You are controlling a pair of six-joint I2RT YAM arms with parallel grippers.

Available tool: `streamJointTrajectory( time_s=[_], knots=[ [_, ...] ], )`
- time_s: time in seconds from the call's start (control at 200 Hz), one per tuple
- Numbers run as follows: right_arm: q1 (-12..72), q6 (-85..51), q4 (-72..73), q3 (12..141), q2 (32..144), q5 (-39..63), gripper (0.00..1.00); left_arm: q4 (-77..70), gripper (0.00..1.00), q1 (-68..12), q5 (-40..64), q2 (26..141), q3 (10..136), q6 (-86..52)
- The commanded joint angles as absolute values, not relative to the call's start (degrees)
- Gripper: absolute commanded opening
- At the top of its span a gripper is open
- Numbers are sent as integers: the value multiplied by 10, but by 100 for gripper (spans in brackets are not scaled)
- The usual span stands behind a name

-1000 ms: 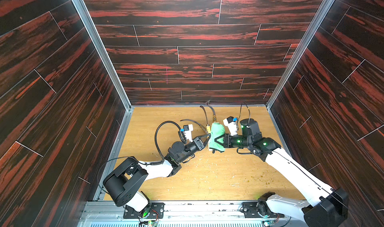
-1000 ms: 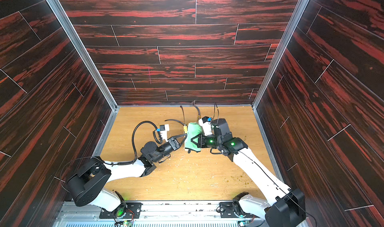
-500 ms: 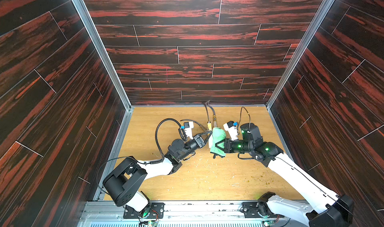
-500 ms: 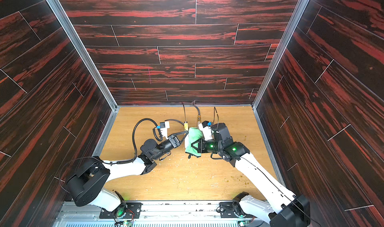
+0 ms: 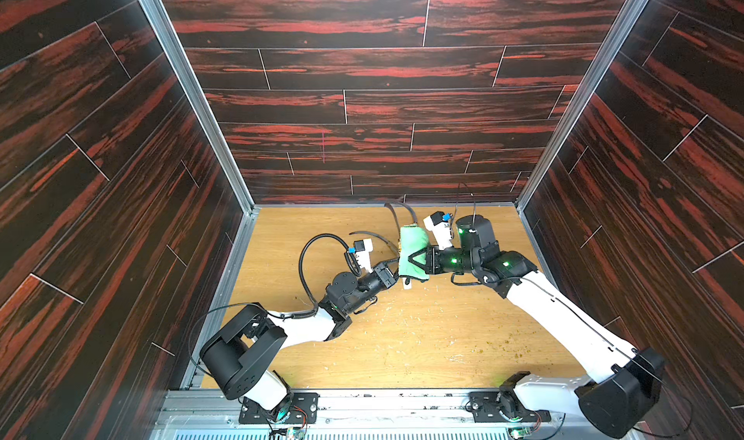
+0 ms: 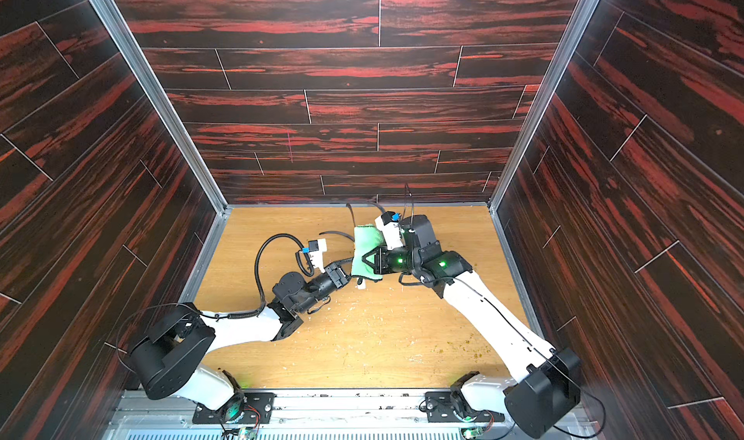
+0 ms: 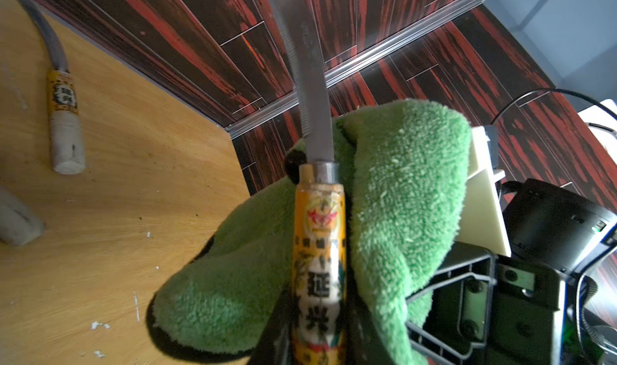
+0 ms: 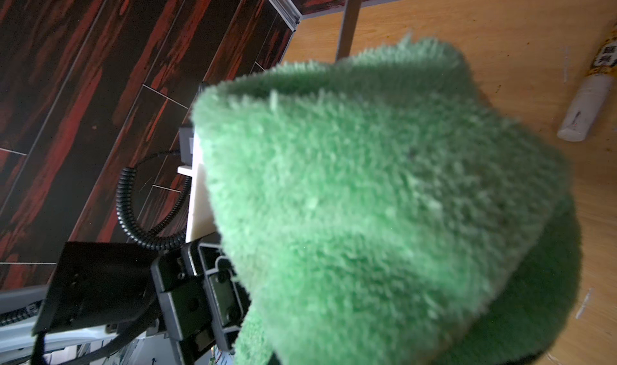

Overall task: Wipe small sickles with rags
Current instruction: Wipe the small sickle.

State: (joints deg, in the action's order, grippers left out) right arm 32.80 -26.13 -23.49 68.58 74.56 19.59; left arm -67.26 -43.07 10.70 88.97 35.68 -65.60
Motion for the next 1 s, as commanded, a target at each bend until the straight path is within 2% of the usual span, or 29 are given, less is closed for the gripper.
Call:
streamJointTrajectory(
  time_s=[0.0, 0.235, 0.426, 0.641, 0.817, 0.997],
  knots=[
    [335, -272, -195, 651, 749, 269, 0, -742, 0, -443, 129, 889, 369, -658],
    [351, -310, -158, 585, 719, 307, 0, -786, 0, -438, 119, 922, 398, -673],
    [361, -329, -165, 533, 689, 303, 0, -757, 0, -423, 130, 914, 422, -663],
    [363, -322, -226, 491, 657, 283, 0, -642, 0, -403, 150, 865, 425, -610],
    [363, -297, -313, 505, 638, 210, 0, -537, 0, -399, 139, 822, 402, -568],
    [361, -271, -388, 551, 647, 136, 0, -344, 0, -399, 123, 748, 395, -494]
  ],
)
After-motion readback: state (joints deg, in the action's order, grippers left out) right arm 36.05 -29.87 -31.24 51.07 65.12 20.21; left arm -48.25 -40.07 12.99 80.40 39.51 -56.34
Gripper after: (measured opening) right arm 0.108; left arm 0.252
